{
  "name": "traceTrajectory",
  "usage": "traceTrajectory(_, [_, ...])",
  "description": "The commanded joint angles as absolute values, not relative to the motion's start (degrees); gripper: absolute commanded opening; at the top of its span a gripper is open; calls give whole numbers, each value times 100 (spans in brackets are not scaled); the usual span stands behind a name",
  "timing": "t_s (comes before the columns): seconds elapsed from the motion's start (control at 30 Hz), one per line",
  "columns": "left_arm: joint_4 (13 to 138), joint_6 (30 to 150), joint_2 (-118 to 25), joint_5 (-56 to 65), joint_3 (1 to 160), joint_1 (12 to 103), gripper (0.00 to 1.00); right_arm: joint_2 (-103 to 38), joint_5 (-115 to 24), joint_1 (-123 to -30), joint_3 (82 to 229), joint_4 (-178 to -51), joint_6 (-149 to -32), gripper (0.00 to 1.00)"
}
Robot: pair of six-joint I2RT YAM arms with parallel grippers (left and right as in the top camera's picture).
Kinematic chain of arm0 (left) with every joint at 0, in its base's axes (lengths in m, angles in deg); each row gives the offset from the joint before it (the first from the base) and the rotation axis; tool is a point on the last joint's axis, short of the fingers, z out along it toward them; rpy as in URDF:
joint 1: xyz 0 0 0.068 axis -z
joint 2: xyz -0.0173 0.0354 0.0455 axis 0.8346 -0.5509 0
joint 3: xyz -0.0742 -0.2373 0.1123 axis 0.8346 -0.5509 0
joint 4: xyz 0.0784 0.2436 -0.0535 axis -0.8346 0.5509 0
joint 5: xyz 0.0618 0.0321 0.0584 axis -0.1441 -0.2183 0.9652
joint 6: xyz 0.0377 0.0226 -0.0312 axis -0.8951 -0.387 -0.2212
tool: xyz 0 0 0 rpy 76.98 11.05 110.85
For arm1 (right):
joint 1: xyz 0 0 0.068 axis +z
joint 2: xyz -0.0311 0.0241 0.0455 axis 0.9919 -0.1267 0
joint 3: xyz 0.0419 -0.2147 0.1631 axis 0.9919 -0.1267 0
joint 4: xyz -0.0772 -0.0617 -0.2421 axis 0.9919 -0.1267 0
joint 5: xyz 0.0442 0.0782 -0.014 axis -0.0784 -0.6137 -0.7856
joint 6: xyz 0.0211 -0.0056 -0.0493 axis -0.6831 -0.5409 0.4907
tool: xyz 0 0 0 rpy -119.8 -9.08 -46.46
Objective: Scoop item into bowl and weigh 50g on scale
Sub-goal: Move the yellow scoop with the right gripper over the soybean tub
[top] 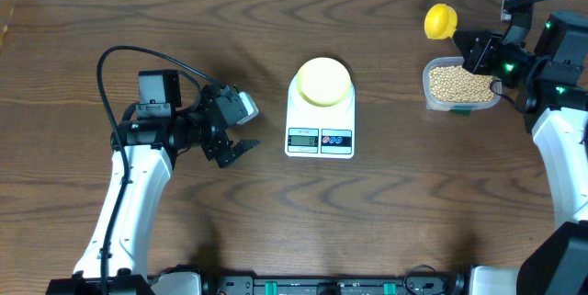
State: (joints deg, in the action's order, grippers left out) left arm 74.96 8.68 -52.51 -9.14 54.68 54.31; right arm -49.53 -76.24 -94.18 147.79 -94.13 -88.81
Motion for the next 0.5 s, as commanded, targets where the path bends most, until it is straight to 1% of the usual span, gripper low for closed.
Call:
traceTrajectory(0.0, [7492,811,-5273,-883,5503,5411,97,-4778,-7530,-9486,14895,-9452,-8798,1])
traceTrajectory(0.47, [7492,811,-5273,-883,5503,5411,98,-4758,-7342,-9506,15024,-9478,-8979,1])
